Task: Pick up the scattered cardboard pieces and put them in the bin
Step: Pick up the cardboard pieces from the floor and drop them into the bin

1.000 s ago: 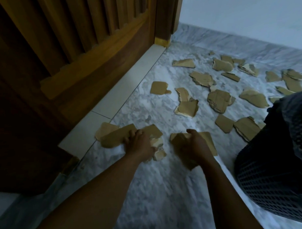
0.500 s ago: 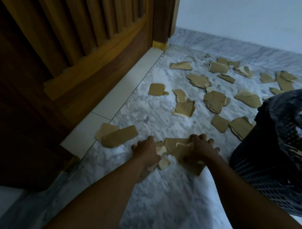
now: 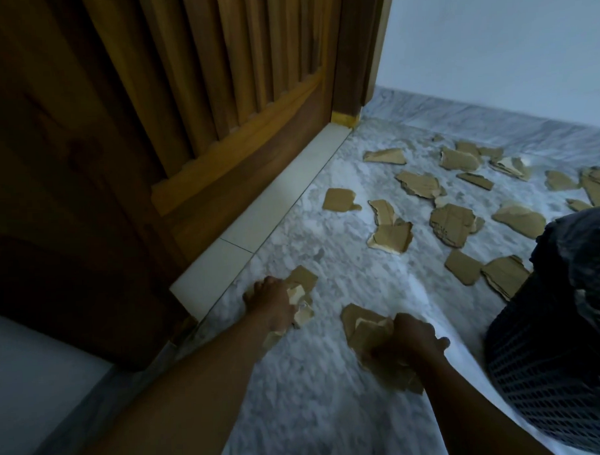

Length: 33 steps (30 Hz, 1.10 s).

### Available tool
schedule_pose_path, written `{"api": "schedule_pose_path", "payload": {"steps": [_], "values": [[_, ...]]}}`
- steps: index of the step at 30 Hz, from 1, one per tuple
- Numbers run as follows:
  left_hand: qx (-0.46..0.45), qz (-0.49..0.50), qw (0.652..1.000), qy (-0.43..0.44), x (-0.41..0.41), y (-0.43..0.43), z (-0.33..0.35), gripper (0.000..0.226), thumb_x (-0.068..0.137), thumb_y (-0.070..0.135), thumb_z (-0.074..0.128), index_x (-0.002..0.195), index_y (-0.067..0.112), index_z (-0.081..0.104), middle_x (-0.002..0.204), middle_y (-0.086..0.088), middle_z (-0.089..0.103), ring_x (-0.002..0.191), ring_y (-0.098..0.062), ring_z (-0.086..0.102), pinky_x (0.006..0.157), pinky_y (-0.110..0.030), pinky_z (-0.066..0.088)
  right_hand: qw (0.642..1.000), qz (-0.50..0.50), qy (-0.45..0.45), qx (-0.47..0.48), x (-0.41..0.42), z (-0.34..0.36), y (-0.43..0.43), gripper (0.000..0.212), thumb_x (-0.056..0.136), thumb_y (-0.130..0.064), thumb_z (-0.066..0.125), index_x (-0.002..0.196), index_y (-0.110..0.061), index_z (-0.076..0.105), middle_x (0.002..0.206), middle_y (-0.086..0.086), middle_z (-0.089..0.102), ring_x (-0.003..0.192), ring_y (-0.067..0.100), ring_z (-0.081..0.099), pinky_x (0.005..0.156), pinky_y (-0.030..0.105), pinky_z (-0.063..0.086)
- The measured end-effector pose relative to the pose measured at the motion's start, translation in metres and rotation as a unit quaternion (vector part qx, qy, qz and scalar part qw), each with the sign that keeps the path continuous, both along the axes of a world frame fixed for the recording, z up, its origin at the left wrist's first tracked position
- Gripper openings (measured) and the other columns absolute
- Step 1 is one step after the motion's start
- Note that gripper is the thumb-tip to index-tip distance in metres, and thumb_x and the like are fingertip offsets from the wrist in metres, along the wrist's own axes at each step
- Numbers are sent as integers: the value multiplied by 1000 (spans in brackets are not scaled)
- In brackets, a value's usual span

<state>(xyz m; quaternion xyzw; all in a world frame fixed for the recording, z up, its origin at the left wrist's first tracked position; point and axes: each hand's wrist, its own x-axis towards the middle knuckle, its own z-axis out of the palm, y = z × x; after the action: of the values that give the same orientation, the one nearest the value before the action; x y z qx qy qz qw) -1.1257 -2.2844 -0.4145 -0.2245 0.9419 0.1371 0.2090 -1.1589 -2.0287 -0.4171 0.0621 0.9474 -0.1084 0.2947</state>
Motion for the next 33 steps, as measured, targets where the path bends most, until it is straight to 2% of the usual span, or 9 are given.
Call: {"api": "schedule_pose_path", "payload": {"steps": [5, 11, 15, 17, 21, 23, 26, 30, 33], "values": [[63, -34, 997, 19, 4, 23, -1, 56, 89, 42, 64, 138, 20, 46, 138, -6, 52, 125, -27, 51, 100, -38, 46, 1000, 2, 22, 15, 7, 7, -6, 62, 67, -49, 82, 115, -21, 56, 124, 8, 57, 121, 31, 51, 105, 48, 37], [39, 2, 998, 54, 16, 8, -1, 51, 91, 45, 58, 138, 27, 47, 136, -8, 47, 126, -31, 41, 106, -39, 34, 999, -42, -3, -22, 21, 1, -7, 63, 67, -50, 82, 116, -19, 56, 122, 7, 60, 118, 30, 56, 102, 46, 44], [112, 34, 991, 61, 13, -5, -14, 43, 90, 35, 62, 127, 14, 58, 128, -9, 58, 113, -28, 58, 95, -37, 52, 993, -86, 44, -64, 31, 4, -11, 43, 81, -55, 64, 112, -26, 57, 123, 3, 59, 122, 28, 49, 109, 50, 34], [104, 36, 992, 57, 12, -5, -16, 50, 88, 31, 66, 132, 12, 52, 138, -11, 49, 120, -31, 51, 98, -36, 49, 993, -81, 44, -73, 35, 8, -13, 44, 75, -57, 66, 107, -29, 56, 116, 0, 59, 120, 27, 48, 106, 49, 34], [70, 24, 996, 41, 17, -7, -12, 77, 86, 47, 69, 147, 12, 37, 155, -12, 23, 141, -31, 29, 112, -36, 33, 990, -57, 105, -72, 47, 21, -17, 43, 71, -63, 53, 90, -26, 64, 87, -10, 65, 89, 16, 63, 92, 42, 50], [59, 29, 997, 28, 19, -7, -9, 82, 88, 52, 64, 149, 7, 32, 153, -16, 26, 140, -31, 31, 112, -35, 33, 986, -45, 134, -83, 53, 28, -21, 45, 74, -67, 49, 75, -25, 66, 68, -12, 66, 69, 9, 65, 80, 35, 56], [66, 31, 997, -4, 28, -7, -17, 83, 86, 53, 66, 148, 10, 34, 147, -15, 36, 136, -32, 35, 108, -36, 36, 986, -24, 143, -80, 58, 25, -28, 61, 81, -77, 35, 72, -26, 67, 64, -13, 66, 63, 6, 63, 73, 29, 55], [77, 65, 995, -27, 34, -3, -19, 79, 78, 50, 76, 140, 14, 44, 141, -14, 44, 129, -34, 42, 101, -42, 43, 991, -3, 103, -86, 58, 26, -38, 48, 90, -62, 39, 75, -25, 67, 68, -12, 67, 65, 9, 65, 70, 29, 54], [92, 30, 994, 48, 42, 28, 21, 63, 78, 40, 78, 128, 8, 57, 131, -12, 59, 120, -30, 55, 91, -36, 50, 983, -51, 127, -118, 73, 49, -8, 34, 97, -46, 41, 86, -24, 65, 78, -8, 66, 73, 12, 64, 76, 33, 56]]}}
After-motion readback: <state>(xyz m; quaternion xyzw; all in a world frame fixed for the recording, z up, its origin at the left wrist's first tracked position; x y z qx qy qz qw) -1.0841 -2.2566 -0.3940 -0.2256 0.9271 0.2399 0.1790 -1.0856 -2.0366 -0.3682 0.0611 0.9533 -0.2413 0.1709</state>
